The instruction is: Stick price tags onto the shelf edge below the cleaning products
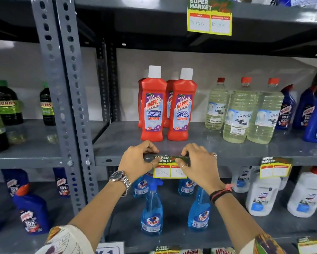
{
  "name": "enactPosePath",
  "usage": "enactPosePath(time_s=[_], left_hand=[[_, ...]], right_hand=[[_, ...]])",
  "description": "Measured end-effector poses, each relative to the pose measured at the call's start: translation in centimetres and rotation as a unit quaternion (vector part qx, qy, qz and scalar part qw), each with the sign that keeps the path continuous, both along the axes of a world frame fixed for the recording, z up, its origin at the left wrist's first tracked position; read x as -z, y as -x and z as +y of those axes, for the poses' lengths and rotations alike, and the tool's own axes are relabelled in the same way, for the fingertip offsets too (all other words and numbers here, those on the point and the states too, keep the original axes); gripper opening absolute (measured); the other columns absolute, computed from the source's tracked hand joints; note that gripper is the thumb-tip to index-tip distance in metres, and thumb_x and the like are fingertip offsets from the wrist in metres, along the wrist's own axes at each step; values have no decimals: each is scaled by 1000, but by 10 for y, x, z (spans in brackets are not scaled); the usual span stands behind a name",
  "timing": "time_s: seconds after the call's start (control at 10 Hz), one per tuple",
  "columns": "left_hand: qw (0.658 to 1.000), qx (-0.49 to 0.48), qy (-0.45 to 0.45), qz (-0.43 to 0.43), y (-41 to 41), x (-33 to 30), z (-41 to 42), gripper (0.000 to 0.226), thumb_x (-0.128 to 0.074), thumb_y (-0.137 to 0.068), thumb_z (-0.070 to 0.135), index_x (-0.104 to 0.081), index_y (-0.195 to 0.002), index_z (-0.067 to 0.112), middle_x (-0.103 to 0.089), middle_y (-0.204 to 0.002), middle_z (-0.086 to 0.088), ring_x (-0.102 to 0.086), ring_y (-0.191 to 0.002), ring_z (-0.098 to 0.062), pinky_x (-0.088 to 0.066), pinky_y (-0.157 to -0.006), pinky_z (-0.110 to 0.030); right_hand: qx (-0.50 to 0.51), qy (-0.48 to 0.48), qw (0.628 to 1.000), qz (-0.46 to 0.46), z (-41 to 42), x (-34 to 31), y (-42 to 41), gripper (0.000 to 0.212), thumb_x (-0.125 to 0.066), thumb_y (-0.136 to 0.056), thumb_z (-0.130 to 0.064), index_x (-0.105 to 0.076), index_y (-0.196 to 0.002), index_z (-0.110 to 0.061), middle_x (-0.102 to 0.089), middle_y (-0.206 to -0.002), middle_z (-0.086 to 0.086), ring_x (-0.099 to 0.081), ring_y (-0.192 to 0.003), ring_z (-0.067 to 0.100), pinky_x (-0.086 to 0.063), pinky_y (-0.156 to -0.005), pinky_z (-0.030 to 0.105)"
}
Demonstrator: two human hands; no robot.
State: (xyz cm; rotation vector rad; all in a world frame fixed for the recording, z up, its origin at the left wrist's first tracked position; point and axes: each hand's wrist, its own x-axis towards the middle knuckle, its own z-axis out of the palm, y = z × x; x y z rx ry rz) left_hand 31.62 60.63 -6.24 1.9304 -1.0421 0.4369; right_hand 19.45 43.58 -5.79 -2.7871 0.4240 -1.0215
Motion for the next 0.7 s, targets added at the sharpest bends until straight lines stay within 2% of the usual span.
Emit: enactPosePath(time_s=[0.1, 0.2, 0.3, 0.4, 0.5, 0.6, 0.7], left_hand=[[999, -32, 20, -21, 3, 0, -3, 20, -76, -69, 41, -64, -80, 29, -72, -81, 17, -65, -79, 4, -57, -71, -27], [998, -47, 24, -23, 5, 0, -6, 20, -75, -70, 43, -64, -79, 29, -72, -78, 17, -65, -75, 3, -57, -67, -28], [999, -32, 7, -23, 2, 0, -4, 18, -74, -72, 40, -59, -79, 33, -72, -80, 17, -66, -77, 3, -58, -67, -30], [1000, -11, -13, -13, 0, -1, -1, 24, -73, -74, 34, -50, -76, 42, -72, -85, 19, -66, -80, 5, -57, -67, -29], [1000, 13, -26, 4, -2, -2, 1, 35, -73, -75, 22, -45, -76, 45, -72, -89, 22, -65, -86, 9, -55, -71, -24], [997, 51, -53, 24, -3, -5, 7, 36, -69, -78, 9, -48, -84, 38, -72, -101, 14, -64, -97, 3, -54, -82, -25], [991, 95, -68, 69, -2, -15, 15, 19, -63, -85, 13, -54, -99, 22, -71, -109, 5, -65, -103, -10, -52, -89, -25]], right_hand=[[34, -4, 999, -19, 7, 3, -9, 42, -54, -77, -65, -53, -88, -25, -58, -92, -8, -53, -90, 16, -42, -75, 39], [44, -20, 998, -33, 9, 3, -12, 43, -56, -74, -67, -54, -86, -26, -59, -89, -9, -52, -89, 16, -42, -75, 39], [8, -64, 996, -69, 3, 2, -8, 30, -67, -73, -55, -55, -81, -29, -62, -82, -12, -54, -84, 13, -39, -68, 34], [-16, -107, 992, -67, -8, 2, -2, 21, -72, -74, -41, -55, -81, -32, -60, -77, -17, -57, -82, 10, -43, -74, 36], [-32, -125, 991, -39, -15, 1, 2, 21, -72, -77, -28, -53, -84, -33, -66, -83, -19, -63, -88, 8, -49, -80, 38], [-67, -148, 987, -12, -26, -2, 8, 29, -67, -80, -10, -52, -86, -33, -67, -90, -25, -63, -95, -1, -50, -78, 26], [-101, -166, 981, 17, -29, -13, 16, 27, -58, -86, -5, -53, -98, -30, -67, -108, -17, -59, -111, 6, -43, -83, 15]])
